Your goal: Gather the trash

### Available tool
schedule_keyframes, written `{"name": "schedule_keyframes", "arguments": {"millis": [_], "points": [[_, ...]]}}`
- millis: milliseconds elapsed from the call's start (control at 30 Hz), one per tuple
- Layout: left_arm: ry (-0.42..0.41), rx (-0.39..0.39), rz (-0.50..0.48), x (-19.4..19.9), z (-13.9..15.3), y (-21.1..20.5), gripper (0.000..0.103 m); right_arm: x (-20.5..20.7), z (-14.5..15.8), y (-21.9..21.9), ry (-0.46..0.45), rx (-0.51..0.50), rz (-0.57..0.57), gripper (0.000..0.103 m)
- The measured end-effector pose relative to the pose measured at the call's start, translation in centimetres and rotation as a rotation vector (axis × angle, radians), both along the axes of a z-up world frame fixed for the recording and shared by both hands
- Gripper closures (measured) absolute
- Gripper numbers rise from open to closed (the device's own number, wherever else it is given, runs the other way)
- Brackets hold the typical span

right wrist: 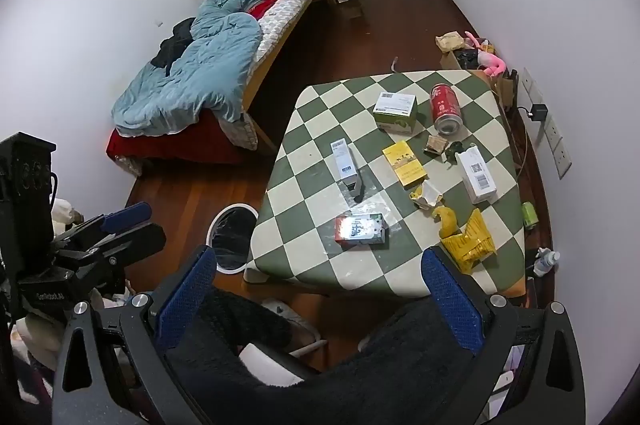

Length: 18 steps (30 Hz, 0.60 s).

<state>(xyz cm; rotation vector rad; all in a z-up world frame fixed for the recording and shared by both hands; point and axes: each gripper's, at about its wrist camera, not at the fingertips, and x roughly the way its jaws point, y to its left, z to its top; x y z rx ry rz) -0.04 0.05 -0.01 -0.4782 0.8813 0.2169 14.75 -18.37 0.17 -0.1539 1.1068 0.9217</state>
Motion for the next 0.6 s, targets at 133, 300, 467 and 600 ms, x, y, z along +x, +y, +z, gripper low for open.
{"name": "schedule_keyframes", "arguments": {"millis": [133, 300, 467, 600], "points": [[-0.008, 0.003, 0.001, -0.2, -0.2, -0.5, 0.0, 0.2, 0.0, -0.2, 0.001, -0.002, -0.004, 0.0], [-0.008, -0.007, -0.003, 0.0, -0.4, -0.8, 0.0, -0.4, 0.0, 1.1, -0.001, -0.001, -0.001, 0.0], [-0.013, -0.013, -0.004, 0.2, -0.2, -0.4, 0.0, -1.1, 0.2, 1.6, 0.003, 0.014, 0.008, 0.0], [-0.015, -0.017, -0.007, 0.1, -0.2, -0.3, 0.0, -0.2, 0.3, 0.7, 0.012, 0.025, 0.024, 0.0]]}}
